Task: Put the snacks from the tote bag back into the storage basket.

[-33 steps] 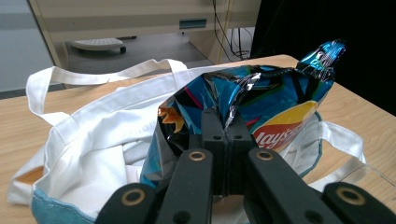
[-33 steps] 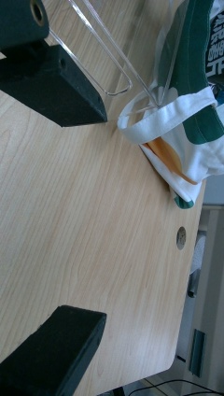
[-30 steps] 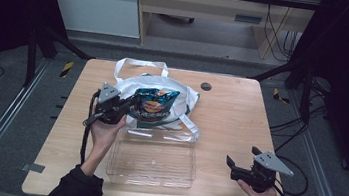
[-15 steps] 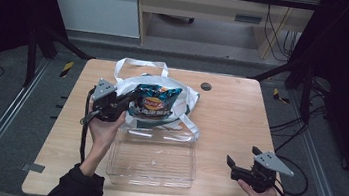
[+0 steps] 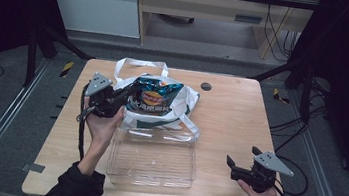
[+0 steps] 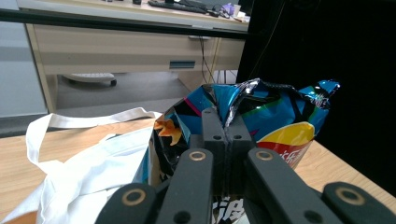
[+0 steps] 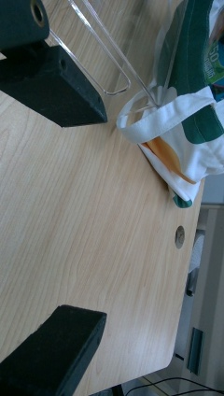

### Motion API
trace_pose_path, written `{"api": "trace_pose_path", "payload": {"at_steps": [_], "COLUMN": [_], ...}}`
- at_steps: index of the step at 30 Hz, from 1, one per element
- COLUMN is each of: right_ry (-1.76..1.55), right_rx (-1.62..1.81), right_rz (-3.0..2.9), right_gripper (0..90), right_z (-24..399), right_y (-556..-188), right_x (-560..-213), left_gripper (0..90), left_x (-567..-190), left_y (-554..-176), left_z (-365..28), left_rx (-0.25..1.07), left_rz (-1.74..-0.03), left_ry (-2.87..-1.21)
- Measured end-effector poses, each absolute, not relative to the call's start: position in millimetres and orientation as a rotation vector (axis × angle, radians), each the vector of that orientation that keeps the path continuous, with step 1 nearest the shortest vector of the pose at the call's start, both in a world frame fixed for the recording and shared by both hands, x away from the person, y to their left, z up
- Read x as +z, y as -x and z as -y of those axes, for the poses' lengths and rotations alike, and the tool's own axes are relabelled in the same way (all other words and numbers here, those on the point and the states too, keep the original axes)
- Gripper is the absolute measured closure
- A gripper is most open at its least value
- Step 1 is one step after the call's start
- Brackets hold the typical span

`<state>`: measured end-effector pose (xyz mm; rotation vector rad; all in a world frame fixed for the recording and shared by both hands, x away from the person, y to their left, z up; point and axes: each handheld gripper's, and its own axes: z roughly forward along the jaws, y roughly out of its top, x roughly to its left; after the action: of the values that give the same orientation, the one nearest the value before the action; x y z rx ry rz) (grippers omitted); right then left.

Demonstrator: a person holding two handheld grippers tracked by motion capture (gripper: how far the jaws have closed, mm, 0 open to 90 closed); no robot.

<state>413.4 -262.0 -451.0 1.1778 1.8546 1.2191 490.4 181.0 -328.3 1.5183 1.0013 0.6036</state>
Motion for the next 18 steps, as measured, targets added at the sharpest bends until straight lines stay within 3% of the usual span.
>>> {"api": "trace_pose_path", "payload": {"at_steps": [18], "right_ry": [-1.18], "right_rx": [1.22], "right_rz": [-1.852], "right_gripper": [5.9], "right_z": [262], "right_y": [-413], "right_x": [-451], "left_gripper": [90.0], "left_x": [-297], "left_y": [-469], "left_z": [-181], "left_rx": [0.576], "left_rz": [-0.948], "left_ry": [-1.44]}}
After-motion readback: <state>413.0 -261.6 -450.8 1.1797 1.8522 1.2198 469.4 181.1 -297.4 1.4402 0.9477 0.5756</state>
